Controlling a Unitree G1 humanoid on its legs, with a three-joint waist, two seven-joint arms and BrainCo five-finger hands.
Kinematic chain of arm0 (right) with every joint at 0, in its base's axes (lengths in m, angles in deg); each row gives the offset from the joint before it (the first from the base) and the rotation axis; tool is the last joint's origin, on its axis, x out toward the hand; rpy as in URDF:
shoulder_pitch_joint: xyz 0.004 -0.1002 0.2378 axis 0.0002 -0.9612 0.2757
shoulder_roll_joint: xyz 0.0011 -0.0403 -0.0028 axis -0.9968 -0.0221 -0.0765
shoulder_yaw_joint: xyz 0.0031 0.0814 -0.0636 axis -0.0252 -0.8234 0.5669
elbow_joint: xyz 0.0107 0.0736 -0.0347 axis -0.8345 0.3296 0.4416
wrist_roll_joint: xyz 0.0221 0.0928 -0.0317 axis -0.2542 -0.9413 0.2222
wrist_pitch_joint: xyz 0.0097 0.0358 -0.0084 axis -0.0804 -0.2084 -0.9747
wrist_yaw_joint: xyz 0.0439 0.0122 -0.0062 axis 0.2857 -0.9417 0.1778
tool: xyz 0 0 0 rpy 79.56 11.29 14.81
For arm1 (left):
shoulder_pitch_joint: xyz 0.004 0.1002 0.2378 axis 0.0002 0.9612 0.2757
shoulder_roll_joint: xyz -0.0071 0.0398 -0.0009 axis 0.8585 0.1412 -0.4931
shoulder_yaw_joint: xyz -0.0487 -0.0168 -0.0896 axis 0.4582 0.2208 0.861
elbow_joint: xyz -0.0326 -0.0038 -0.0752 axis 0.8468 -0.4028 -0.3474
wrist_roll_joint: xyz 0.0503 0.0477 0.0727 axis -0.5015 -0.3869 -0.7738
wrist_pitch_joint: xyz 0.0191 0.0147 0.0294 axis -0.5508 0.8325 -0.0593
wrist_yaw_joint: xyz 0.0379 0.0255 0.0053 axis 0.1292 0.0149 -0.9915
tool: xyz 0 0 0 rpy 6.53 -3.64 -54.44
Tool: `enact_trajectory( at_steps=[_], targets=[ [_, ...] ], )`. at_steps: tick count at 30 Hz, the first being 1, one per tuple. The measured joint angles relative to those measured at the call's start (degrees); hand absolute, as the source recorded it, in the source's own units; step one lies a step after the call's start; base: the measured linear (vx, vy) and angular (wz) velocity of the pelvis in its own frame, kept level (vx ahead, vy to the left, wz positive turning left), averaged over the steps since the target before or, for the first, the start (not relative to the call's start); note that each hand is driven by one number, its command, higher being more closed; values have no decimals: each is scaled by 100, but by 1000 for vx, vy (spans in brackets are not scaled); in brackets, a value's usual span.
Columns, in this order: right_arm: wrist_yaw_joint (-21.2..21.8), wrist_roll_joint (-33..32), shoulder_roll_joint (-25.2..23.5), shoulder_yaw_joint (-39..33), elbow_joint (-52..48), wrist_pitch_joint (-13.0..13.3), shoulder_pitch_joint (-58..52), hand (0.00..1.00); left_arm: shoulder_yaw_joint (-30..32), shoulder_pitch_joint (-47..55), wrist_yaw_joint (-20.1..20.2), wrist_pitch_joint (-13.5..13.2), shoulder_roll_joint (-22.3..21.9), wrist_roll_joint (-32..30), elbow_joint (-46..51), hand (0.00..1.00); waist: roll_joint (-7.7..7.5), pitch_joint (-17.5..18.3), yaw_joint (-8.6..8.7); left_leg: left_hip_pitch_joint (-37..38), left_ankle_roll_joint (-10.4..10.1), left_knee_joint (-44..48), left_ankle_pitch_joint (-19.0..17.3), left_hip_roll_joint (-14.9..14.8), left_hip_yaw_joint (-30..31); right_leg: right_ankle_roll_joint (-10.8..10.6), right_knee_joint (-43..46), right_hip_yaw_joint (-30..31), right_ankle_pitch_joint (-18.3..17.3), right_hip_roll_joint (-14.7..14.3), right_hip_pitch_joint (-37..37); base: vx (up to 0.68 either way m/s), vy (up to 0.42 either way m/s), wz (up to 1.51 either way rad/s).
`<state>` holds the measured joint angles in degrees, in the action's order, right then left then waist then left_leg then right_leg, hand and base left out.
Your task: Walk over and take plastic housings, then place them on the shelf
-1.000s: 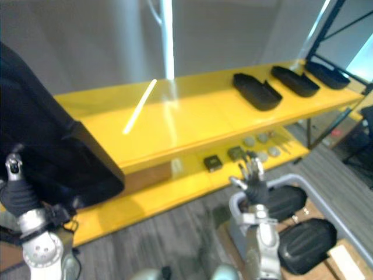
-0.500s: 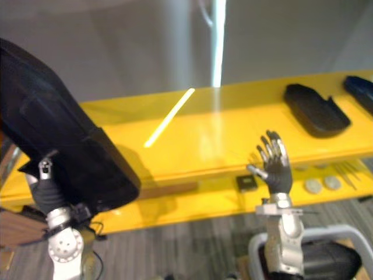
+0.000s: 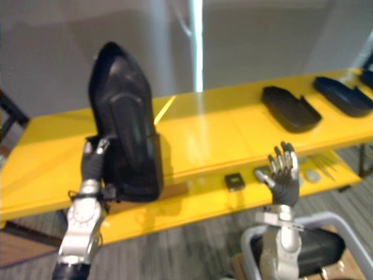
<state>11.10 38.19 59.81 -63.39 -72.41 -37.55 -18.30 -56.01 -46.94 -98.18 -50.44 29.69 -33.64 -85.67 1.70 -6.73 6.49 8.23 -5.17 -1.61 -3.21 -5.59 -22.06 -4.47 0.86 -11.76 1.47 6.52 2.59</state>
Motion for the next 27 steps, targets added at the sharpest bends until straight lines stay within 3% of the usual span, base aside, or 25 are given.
enact_trajectory(
  at_steps=[2,6,8,12,16,22,27],
  targets=[
    [178,-10,46,-30,-65,-169,-215,0,10,-795,-56,187,461,352,-941,100,23,5,241,76,-7,-4,-5,-41,-271,20,13,277,28,-85,-86,43,-22,-55],
    [639,-276,130,-44,-68,-409,-509,0,3,-1960,-211,493,927,660,-2268,100,81,-15,541,81,-7,-9,-4,-59,-621,32,19,596,52,-149,-268,24,-18,-44],
    [934,-395,184,17,-114,-633,-723,0,-43,-2443,-307,910,1084,866,-2859,100,163,-61,725,148,-6,6,-3,-61,-742,34,17,739,53,-170,-277,23,-11,-33],
    [1202,-403,280,212,-131,-897,-951,0,-248,-3046,-536,1627,1254,1259,-3555,100,334,-156,896,163,-4,23,-1,-63,-962,35,20,907,52,-197,-350,-4,-14,-22],
    [1258,-466,290,525,-131,-983,-1036,0,-245,-3323,-841,2234,1284,1722,-4113,100,466,-230,1063,49,-3,76,-1,-95,-1074,60,96,1040,36,-248,-551,-32,-28,-15],
    [1115,-532,341,739,-135,-985,-1013,0,-228,-3358,-1125,2794,1293,2232,-4554,100,511,-511,1203,-33,12,227,10,-131,-1177,111,262,1112,2,-257,-703,-50,-26,-7],
    [1038,-652,391,821,-137,-1011,-950,0,-141,-3324,-1475,2890,1294,2673,-4750,100,588,-732,1267,-149,17,271,13,-138,-1195,114,336,1157,0,-264,-871,-58,-14,-2]
  ],
)
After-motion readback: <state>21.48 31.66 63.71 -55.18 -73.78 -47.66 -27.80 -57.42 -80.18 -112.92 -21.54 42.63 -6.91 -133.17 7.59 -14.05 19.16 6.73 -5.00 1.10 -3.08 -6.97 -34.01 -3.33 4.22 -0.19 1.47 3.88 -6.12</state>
